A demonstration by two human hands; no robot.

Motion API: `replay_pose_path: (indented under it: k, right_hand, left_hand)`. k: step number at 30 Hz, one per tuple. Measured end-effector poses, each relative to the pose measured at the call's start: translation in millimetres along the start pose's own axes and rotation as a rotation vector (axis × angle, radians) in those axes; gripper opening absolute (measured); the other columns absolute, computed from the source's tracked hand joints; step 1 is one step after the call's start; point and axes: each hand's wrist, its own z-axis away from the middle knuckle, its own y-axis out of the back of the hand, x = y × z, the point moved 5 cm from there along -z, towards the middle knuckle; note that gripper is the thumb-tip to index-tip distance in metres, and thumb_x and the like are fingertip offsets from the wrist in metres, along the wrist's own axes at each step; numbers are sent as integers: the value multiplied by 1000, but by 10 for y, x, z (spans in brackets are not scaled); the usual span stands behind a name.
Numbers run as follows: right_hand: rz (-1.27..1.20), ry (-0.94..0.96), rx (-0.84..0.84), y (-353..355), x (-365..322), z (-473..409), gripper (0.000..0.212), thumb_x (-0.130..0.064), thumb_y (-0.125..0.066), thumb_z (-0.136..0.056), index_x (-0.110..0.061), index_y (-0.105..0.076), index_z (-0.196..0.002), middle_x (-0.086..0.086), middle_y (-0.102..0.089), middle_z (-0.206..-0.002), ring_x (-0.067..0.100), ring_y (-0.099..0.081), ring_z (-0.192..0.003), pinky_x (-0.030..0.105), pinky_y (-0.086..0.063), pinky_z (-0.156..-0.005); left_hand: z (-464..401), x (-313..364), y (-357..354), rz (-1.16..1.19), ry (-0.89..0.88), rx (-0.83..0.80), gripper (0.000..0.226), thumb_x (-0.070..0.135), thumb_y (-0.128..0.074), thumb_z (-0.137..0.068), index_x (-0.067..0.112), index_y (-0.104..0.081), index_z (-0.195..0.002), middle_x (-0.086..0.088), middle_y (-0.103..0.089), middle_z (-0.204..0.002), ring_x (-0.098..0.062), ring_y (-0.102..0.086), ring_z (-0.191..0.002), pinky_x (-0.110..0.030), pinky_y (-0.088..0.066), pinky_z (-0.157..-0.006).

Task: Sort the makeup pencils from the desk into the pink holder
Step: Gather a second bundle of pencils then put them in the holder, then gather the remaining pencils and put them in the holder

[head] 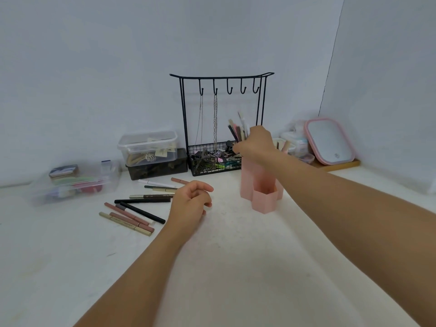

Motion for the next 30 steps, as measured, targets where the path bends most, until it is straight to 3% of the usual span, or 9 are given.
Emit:
replay_pose_path:
  k: [4, 7, 11, 14, 17, 20, 22, 27, 30]
  right_hand:
    - [-151, 45, 40, 11, 41, 28, 38, -9, -74, -69, -15, -58, -103, -1, -63, -88, 16, -62, -82, 28, -49, -68]
    - [-205, 110, 122, 50, 39, 91, 53, -10, -76, -70, -16, -56, -119, -3, -63, -79, 17, -64, -81, 30, -51, -68]
    - [-160, 298, 205, 70, 3, 233, 52, -21, -75, -78, -19, -57, -127, 2, -63, -96, 14, -60, -79, 35, -55, -74]
    - [-28, 408, 268, 53, 12, 348, 61, -36, -74, -81, -22, -50, -135, 1, -62, -117, 10, -55, -93, 27, -44, -75]
    - [-83, 376, 266, -33, 99, 420, 76, -29, -78, -79, -20, -40, -144, 4, -56, -128, 13, -54, -108, 27, -43, -84]
    - [-155, 311, 260, -104, 175, 390, 77, -16, -80, -78, -19, -40, -143, 3, -57, -115, 18, -59, -90, 26, -51, -76]
    - [-176, 320, 260, -139, 176, 350, 74, -16, -80, -78, -20, -42, -141, 2, -59, -109, 17, -58, -88, 13, -45, -72]
    - [-217, 321, 261, -178, 77, 348, 85, -29, -83, -79, -18, -35, -148, 0, -48, -143, 16, -46, -130, 26, -39, -107]
    - [-288, 385, 398, -81, -129, 521, 79, -37, -76, -81, -21, -36, -147, -4, -43, -148, 6, -40, -134, 1, -28, -101]
  left_hand:
    - [-4, -7, 3, 1, 2, 3, 28, -6, -57, -87, 17, -75, -89, 1, -68, -69, -7, -64, -66, -21, -48, -54]
    - [-5, -8, 6, -4, 0, 4, 28, -6, -58, -87, 16, -74, -90, 0, -68, -70, -6, -64, -65, -21, -48, -54]
    - [-8, -13, 10, -4, -1, 5, 28, -6, -58, -87, 16, -75, -91, -2, -67, -71, -6, -65, -65, -23, -49, -55]
    - [-16, -18, 8, -7, 3, 7, 28, -5, -59, -86, 17, -75, -90, -2, -68, -72, -6, -65, -65, -23, -49, -55]
    - [-19, -18, 11, -14, 1, 5, 28, -4, -59, -85, 19, -75, -88, 2, -68, -71, -6, -66, -66, -21, -50, -54]
    - [-7, -26, 18, -10, 3, 5, 28, -4, -59, -85, 19, -75, -88, 0, -68, -71, -6, -65, -66, -21, -49, -55]
    - [1, -23, 18, -12, 9, 10, 28, -4, -59, -85, 18, -75, -89, 0, -68, -71, -6, -65, -65, -23, -49, -55]
    - [26, 41, 58, -5, -12, 76, 26, -5, -58, -87, 13, -75, -92, -6, -75, -84, -10, -64, -70, -26, -50, -60]
    - [50, 129, 137, 49, -39, 160, 24, -6, -58, -87, 11, -73, -94, -1, -78, -85, -7, -65, -70, -24, -51, -61]
